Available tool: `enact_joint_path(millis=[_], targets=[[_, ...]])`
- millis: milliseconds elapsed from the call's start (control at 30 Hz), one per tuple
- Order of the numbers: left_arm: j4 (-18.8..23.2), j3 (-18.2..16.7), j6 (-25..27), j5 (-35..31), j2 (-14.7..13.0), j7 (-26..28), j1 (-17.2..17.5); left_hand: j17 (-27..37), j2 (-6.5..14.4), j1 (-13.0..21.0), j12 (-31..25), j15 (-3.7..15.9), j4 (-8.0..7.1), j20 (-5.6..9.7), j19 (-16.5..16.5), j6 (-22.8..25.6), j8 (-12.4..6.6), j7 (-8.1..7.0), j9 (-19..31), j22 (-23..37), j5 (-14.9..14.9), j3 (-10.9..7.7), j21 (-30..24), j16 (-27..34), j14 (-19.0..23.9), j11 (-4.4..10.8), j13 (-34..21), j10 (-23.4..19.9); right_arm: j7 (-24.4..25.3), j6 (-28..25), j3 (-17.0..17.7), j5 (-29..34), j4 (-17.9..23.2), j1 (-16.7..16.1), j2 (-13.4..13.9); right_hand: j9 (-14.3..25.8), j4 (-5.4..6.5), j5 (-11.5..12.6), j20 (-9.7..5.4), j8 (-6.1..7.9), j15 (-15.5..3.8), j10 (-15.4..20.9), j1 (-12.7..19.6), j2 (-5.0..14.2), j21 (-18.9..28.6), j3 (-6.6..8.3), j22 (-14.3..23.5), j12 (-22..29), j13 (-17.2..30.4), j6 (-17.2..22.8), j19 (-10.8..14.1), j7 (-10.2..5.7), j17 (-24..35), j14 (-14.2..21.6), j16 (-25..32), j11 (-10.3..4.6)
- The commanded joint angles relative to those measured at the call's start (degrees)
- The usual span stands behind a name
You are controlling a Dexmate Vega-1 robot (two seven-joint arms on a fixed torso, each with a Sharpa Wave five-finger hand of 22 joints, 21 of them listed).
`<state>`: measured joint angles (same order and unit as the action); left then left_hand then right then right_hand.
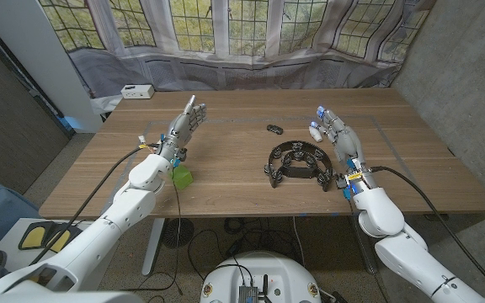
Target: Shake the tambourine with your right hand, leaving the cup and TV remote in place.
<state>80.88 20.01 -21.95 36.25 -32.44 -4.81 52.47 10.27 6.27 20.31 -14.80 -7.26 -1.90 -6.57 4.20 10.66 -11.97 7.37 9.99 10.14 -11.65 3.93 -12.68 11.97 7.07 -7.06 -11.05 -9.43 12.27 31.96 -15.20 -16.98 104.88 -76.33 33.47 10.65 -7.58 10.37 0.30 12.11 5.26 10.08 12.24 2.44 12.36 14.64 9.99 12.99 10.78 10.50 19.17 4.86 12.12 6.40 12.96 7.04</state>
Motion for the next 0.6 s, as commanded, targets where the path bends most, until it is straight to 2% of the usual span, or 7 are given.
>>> enact_joint_path(millis=[33,333,467,600], targets=[[-0.54,0.67,-0.03,-0.09,0.50,-0.57,-0.93,0.12,0.18,0.54,0.05,-0.23,0.16,-0.71,-0.19,0.56,-0.08,0.10,0.24,0.19,0.14,-0.08,0.29,-0.16,0.41,0.24,-0.18,-0.63,1.20,0.61,0.56,2.23,1.79,-3.18,-0.25,0.21,-0.27,0.00,0.16,-0.14,0.05,0.47,0.71,-0.09,0.18,0.03,0.11,-0.04,0.30,0.58,0.63,0.24,0.30,0.71,0.52,-0.11],[-0.42,1.04,0.21,0.01,0.76,-0.97,-1.29,0.13,0.27,0.67,0.14,-0.21,0.24,-0.73,-0.15,0.89,-0.06,0.10,0.25,0.20,0.21,-0.18,0.37,-0.22,0.54,0.25,-0.19,-0.72,3.98,0.92,1.03,7.22,2.43,-5.14,-1.54,0.21,-0.30,-0.03,0.14,-0.06,-0.18,0.60,0.87,0.02,0.27,0.05,0.12,-0.14,0.32,1.04,1.14,-0.20,0.34,1.28,0.70,-0.18],[-2.69,0.87,0.61,5.29,2.19,-6.83,-2.34,0.13,0.32,0.75,0.13,-0.21,0.29,-0.67,-0.04,1.02,-0.02,0.08,0.25,0.20,0.24,-0.23,0.37,-0.24,0.66,0.39,-0.19,-0.92,5.73,0.28,1.29,10.16,2.78,-5.96,-2.17,0.22,-0.32,-0.05,0.02,0.04,-0.47,0.87,1.03,0.19,0.46,0.11,0.13,-0.14,0.33,1.53,1.85,-0.56,0.41,1.95,0.94,-0.29],[-2.32,0.77,0.54,4.81,2.17,-6.05,-2.16,0.13,0.36,0.81,0.11,-0.18,0.34,-0.73,0.05,1.24,-0.03,0.02,0.25,0.20,0.27,-0.28,0.38,-0.22,0.86,0.20,-0.20,-1.12,6.97,0.25,1.55,12.31,2.95,-6.45,-2.65,0.22,-0.37,-0.06,-0.13,-0.01,-0.63,1.19,1.22,0.31,0.60,0.16,0.15,-0.11,0.34,1.62,2.41,-0.55,0.47,2.67,1.21,-0.42]])
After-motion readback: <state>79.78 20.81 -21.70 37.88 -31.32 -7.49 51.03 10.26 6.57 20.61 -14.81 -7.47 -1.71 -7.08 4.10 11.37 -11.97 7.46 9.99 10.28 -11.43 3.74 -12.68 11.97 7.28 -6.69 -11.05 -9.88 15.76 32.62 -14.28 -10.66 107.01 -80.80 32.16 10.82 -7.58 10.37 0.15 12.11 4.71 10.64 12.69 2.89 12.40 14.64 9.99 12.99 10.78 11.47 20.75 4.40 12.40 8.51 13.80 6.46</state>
